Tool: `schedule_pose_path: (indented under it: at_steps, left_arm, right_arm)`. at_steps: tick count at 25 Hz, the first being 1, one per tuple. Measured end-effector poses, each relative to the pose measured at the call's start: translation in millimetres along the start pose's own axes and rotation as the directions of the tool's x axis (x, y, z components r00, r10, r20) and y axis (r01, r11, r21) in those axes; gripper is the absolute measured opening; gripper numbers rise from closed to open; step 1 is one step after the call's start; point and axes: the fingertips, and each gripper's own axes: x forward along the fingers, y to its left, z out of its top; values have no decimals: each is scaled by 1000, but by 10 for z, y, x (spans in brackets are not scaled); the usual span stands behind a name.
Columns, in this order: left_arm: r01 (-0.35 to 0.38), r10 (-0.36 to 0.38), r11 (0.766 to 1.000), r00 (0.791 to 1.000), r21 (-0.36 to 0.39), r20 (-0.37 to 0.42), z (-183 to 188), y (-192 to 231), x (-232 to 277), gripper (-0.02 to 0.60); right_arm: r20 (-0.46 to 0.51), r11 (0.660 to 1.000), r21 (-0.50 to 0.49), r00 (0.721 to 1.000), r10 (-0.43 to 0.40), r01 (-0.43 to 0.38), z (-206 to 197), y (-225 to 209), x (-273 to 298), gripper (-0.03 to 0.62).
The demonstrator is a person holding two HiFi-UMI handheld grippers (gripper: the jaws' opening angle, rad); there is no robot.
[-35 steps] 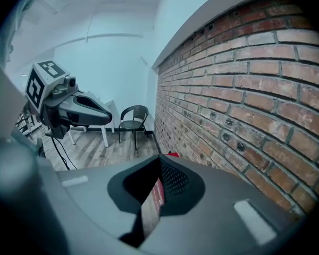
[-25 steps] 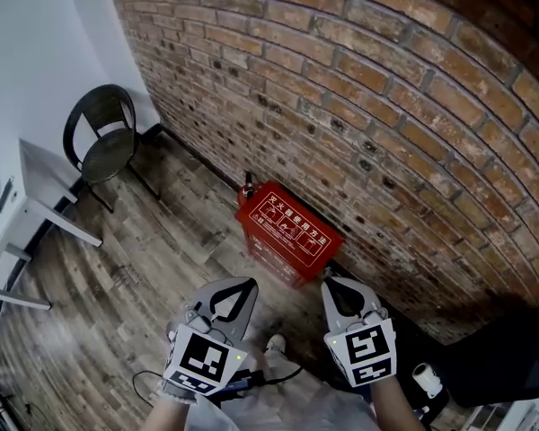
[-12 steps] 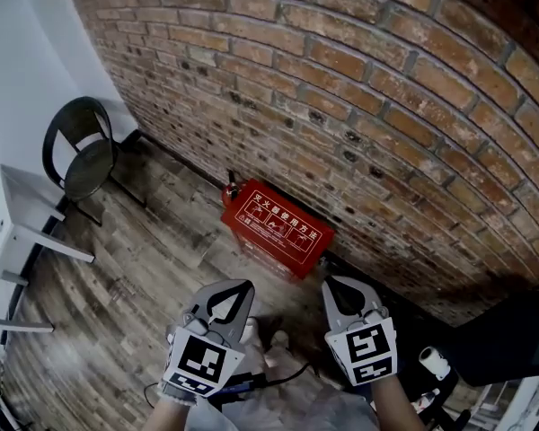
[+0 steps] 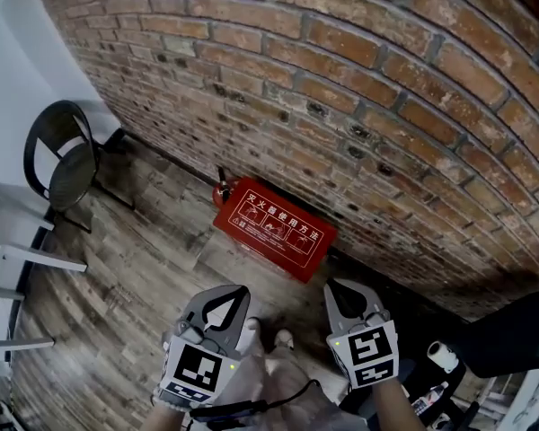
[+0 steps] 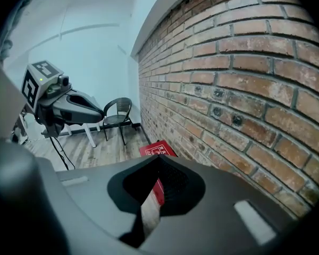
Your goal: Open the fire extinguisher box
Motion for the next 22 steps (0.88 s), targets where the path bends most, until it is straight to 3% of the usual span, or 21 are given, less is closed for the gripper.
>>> schedule_pose_path:
  at_steps: [5,10,18,22]
  left_arm:
    - [21,-21,1000,1000,-10,-12,-263,69,260,-8]
    - [35,-36,999,999,-18,-23,-530,100,551,-8]
    - [22,-26,998,998,-66,-54,-1094,118,1046,-8]
    - [21,-26,998,996,-63,-80,-1355,114,1237,-8]
  right_arm:
    - [-10,999,36,1000,-2,2,-166,-66,322,5]
    - [-21,989,146,1000,-10,13,-401,-192,604,5]
    - [-81,982,185,997,-8,23,-919,-295,1071,5]
    - [-108,979,204,994,34,-12,-1161,-278,1252,70]
